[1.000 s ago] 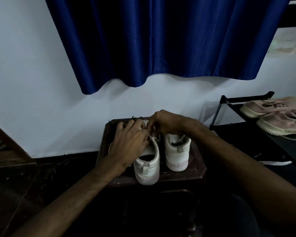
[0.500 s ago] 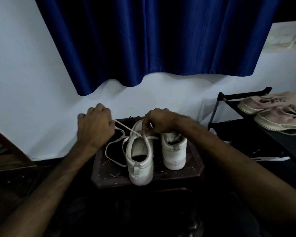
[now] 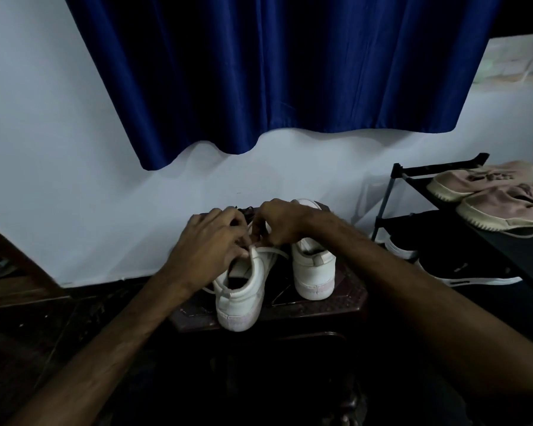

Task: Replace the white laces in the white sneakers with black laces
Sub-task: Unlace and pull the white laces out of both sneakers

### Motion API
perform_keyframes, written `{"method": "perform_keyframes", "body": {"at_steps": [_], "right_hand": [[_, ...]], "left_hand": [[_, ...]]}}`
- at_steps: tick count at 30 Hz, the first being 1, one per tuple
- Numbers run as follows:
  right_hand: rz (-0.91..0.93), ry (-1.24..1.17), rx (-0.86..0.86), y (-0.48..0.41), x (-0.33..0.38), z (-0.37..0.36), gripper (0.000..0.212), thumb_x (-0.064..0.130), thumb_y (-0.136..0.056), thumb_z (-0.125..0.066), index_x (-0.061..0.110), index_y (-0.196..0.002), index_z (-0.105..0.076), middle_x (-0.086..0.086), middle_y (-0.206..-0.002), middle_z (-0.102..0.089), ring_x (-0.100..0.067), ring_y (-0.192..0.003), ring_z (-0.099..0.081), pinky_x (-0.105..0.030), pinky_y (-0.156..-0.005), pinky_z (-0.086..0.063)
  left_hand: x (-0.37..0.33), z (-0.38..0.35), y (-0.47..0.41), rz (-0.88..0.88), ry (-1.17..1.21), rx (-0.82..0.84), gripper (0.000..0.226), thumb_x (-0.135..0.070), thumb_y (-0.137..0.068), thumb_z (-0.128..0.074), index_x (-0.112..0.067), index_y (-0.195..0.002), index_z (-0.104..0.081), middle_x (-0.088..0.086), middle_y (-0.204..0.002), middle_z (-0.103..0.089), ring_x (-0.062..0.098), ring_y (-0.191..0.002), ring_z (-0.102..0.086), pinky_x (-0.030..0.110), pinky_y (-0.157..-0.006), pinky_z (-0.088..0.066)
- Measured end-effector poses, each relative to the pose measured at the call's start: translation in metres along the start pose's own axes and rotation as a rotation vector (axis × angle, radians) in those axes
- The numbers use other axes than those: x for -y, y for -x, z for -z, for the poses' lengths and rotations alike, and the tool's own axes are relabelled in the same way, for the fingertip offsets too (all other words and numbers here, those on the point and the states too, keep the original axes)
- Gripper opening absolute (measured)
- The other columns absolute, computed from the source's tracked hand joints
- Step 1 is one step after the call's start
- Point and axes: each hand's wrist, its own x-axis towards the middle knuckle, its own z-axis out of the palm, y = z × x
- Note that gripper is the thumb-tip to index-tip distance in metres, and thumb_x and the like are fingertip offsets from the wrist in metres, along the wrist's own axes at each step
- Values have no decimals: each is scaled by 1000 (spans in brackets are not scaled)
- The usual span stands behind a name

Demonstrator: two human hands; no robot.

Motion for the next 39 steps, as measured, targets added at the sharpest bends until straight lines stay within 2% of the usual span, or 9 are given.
{"method": "perform_keyframes", "body": {"at_steps": [9, 13, 16, 22, 25, 27, 32, 35, 39], "right_hand": [[18, -64, 3, -2, -7, -1, 18, 17, -83, -72, 20, -101, -75, 2, -96, -69, -9, -84, -55, -21, -74, -41], [39, -122, -13, 0, -11, -1, 20, 22, -81, -77, 14, -99, -76, 6, -86, -65, -5, -74, -55, -11, -65, -40], [54, -125, -15, -2, -9, -2, 19, 20, -81, -77, 14, -98, -76, 8, -83, -62, -3, -69, -53, -14, -62, -37], [80, -150, -22, -2, -12, -1, 18, 17, -80, -77, 13, -98, -76, 12, -78, -60, 4, -63, -51, -3, -58, -35], [97, -148, -26, -2, -13, -2, 18, 14, -81, -76, 12, -99, -76, 13, -77, -59, 5, -63, -50, -2, -60, -35], [107, -150, -31, -3, -14, -3, 19, 13, -80, -76, 12, -99, -76, 12, -79, -60, 8, -62, -51, -2, -60, -34], [112, -168, -30, -6, -16, -5, 18, 15, -80, -77, 13, -98, -76, 14, -78, -62, 21, -61, -50, -1, -60, -33], [113, -171, -25, -5, -17, -6, 19, 17, -80, -78, 14, -98, -76, 13, -83, -62, 19, -62, -50, -1, -60, -33], [106, -180, -27, -3, -18, -5, 19, 18, -79, -79, 14, -97, -76, 19, -77, -58, 18, -62, -52, -2, -59, -35]], "left_hand": [[4, 1, -8, -79, -266, -148, 8, -30, -73, -76, -29, -80, -72, -6, -111, -57, 18, -96, -56, 45, -87, -42], [50, 28, -8, 173, -469, -224, 12, -15, -74, -75, -16, -86, -74, 5, -113, -57, 29, -99, -55, 51, -88, -38], [62, 21, 0, 322, -401, -79, 8, -15, -83, -69, -17, -90, -71, 6, -114, -55, 29, -101, -53, 49, -86, -40], [20, 8, -3, -19, 86, -23, 19, -42, -89, -61, -35, -104, -70, -12, -138, -47, 14, -117, -48, 42, -98, -39], [7, -4, -6, -63, 0, 80, 20, -43, -82, -70, -35, -99, -72, -11, -142, -44, 16, -125, -45, 41, -103, -34], [7, -13, -5, -86, -18, -3, 21, -40, -77, -72, -31, -96, -72, -8, -135, -50, 18, -119, -51, 44, -100, -37], [6, -13, -7, -158, -115, -154, 30, -41, -78, -43, -27, -76, -69, -6, -117, -59, 18, -96, -60, 44, -91, -45], [7, -9, -7, -206, -250, -168, 17, -34, -77, -56, -21, -77, -67, -1, -119, -59, 21, -97, -60, 49, -93, -43], [40, 16, -14, 59, -214, -262, 10, -25, -80, -66, -15, -81, -68, 1, -120, -58, 25, -98, -58, 47, -87, -42]]}}
